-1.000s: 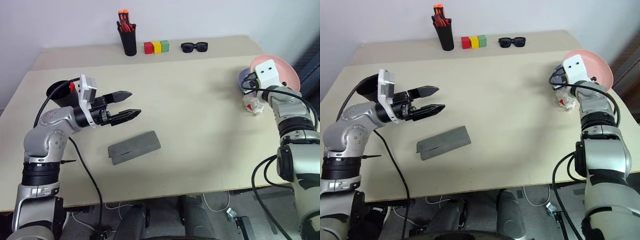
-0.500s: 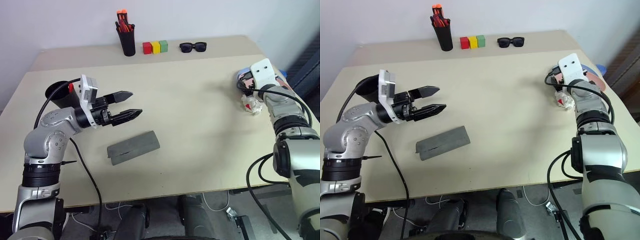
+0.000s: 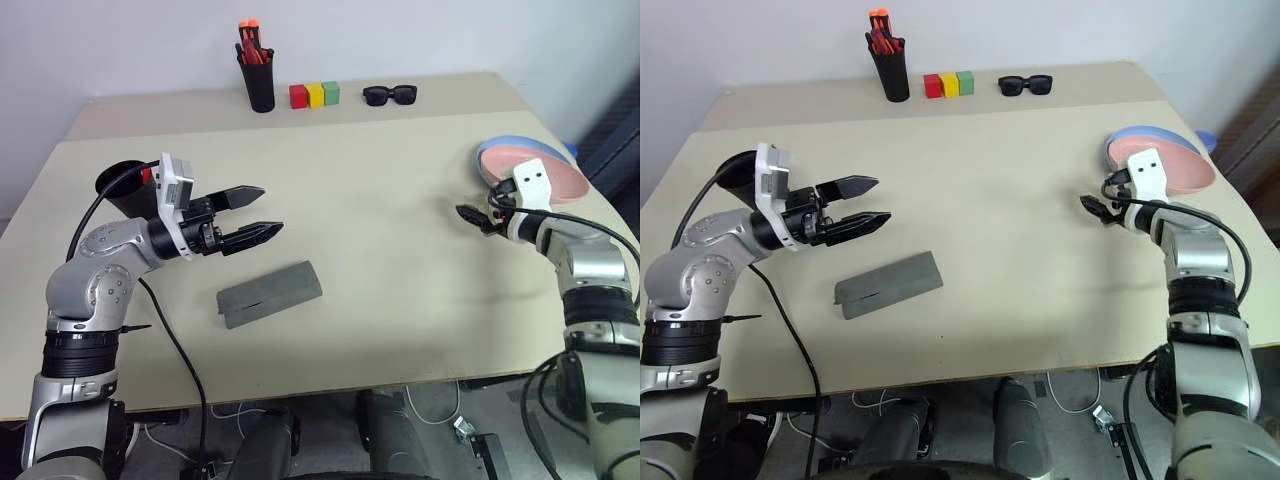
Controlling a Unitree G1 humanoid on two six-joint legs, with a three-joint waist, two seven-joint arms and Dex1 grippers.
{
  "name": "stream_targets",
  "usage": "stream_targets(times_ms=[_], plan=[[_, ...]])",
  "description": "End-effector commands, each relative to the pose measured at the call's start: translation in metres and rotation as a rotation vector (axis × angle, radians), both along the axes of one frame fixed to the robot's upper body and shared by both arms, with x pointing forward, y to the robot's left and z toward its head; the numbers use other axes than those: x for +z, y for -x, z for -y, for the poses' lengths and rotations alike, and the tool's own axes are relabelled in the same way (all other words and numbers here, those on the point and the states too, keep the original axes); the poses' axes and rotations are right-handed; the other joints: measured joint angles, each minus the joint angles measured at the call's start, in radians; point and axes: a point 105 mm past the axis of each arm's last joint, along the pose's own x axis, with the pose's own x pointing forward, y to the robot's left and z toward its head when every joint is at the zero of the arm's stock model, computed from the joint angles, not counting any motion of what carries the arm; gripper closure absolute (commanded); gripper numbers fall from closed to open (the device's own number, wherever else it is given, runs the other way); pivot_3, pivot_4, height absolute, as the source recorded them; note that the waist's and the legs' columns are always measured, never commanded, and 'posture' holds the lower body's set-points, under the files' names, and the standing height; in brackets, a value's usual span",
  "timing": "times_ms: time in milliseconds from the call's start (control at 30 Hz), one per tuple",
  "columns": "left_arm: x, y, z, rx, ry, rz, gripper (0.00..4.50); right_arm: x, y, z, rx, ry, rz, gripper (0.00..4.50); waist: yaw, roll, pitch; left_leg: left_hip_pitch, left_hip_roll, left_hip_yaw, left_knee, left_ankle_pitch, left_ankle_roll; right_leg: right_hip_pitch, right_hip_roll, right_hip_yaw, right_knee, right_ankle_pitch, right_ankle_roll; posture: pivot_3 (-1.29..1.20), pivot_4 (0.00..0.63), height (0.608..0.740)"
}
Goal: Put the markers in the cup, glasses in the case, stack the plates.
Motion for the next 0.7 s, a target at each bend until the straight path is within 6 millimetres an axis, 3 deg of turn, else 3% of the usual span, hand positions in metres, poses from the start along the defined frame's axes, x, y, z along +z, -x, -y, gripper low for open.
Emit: stream_targets(times_ms=[33, 133, 500, 600, 700], plan=[[0.012, 0.002, 0.000, -0.018, 0.018, 0.039, 0.00, 0.020, 0.006, 0.014, -0.065, 0.019, 0.064, 0.56, -0.004, 0.000, 0.000, 0.000, 0.000, 0.000, 0.000, 0.000, 0.000, 0.000, 0.000, 0.000, 0.000, 0.000, 0.000, 0.00, 0.150, 0.740], [0.013, 0.001, 0.000, -0.021, 0.013, 0.045, 0.00, 0.020, 0.007, 0.020, -0.101, 0.023, 0.082, 0.56, -0.005, 0.000, 0.000, 0.001, 0.000, 0.001, 0.000, 0.000, 0.000, 0.000, 0.000, 0.000, 0.000, 0.000, 0.000, 0.00, 0.150, 0.740], [0.014, 0.000, 0.001, -0.016, 0.003, 0.051, 0.00, -0.020, -0.010, 0.042, -0.258, 0.074, 0.006, 0.56, -0.007, 0.000, 0.000, 0.001, 0.000, 0.002, 0.001, 0.000, 0.000, 0.001, 0.000, 0.001, 0.000, 0.001, -0.001, 0.00, 0.150, 0.740], [0.015, 0.001, 0.001, -0.010, 0.001, 0.050, 0.00, -0.014, -0.019, 0.038, -0.259, -0.003, 0.043, 1.40, -0.006, 0.000, 0.000, 0.001, 0.000, 0.002, 0.000, 0.000, 0.000, 0.001, 0.000, 0.001, 0.000, 0.001, -0.001, 0.00, 0.150, 0.740], [0.014, 0.002, -0.002, 0.004, -0.007, 0.053, 0.00, -0.012, -0.024, 0.035, -0.262, -0.041, 0.047, 2.87, -0.005, 0.000, 0.000, 0.001, 0.000, 0.002, 0.000, 0.000, 0.000, 0.001, 0.000, 0.001, -0.001, 0.001, -0.001, 0.00, 0.150, 0.740]])
